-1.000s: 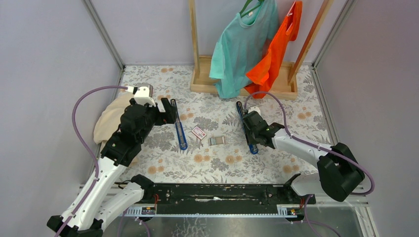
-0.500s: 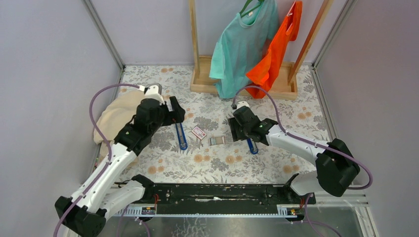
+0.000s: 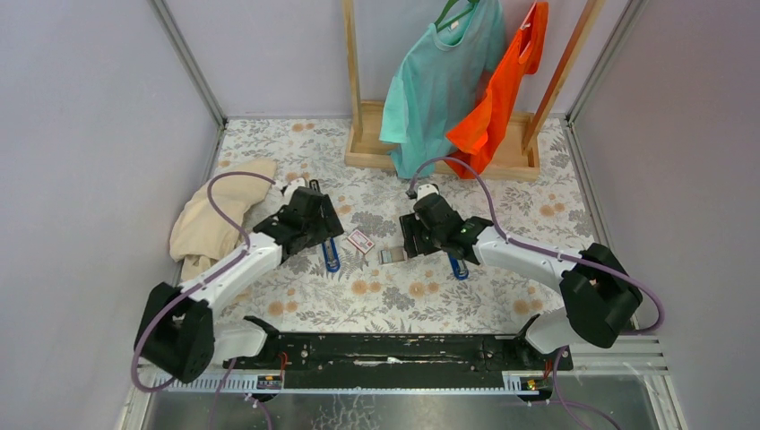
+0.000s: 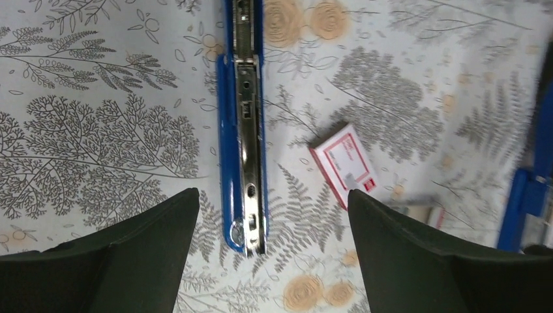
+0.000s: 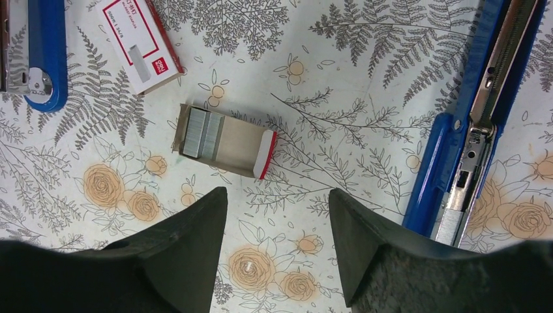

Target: Load the staples into the stapler

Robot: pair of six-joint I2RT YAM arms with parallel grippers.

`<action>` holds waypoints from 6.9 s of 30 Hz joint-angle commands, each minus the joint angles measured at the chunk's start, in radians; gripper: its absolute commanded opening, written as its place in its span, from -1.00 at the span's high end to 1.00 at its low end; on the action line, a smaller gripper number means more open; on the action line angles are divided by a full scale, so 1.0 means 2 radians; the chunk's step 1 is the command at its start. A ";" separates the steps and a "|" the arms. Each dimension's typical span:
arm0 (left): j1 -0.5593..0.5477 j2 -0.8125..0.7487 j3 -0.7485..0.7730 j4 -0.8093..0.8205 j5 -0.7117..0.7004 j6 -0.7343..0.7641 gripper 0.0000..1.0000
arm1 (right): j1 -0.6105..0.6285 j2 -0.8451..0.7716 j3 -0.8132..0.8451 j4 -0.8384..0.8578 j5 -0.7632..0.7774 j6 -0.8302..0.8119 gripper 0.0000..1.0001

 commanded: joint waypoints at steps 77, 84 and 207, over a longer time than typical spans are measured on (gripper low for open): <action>-0.165 0.239 0.035 -0.062 -0.097 -0.134 -0.29 | 0.009 0.049 0.018 0.063 -0.039 0.036 -0.24; -0.164 0.176 0.030 -0.052 -0.076 -0.121 -0.41 | 0.012 0.066 0.029 0.049 -0.016 0.033 -0.32; 0.000 -0.046 -0.056 0.033 0.168 -0.020 -1.00 | 0.066 0.204 0.172 -0.085 0.069 0.060 0.37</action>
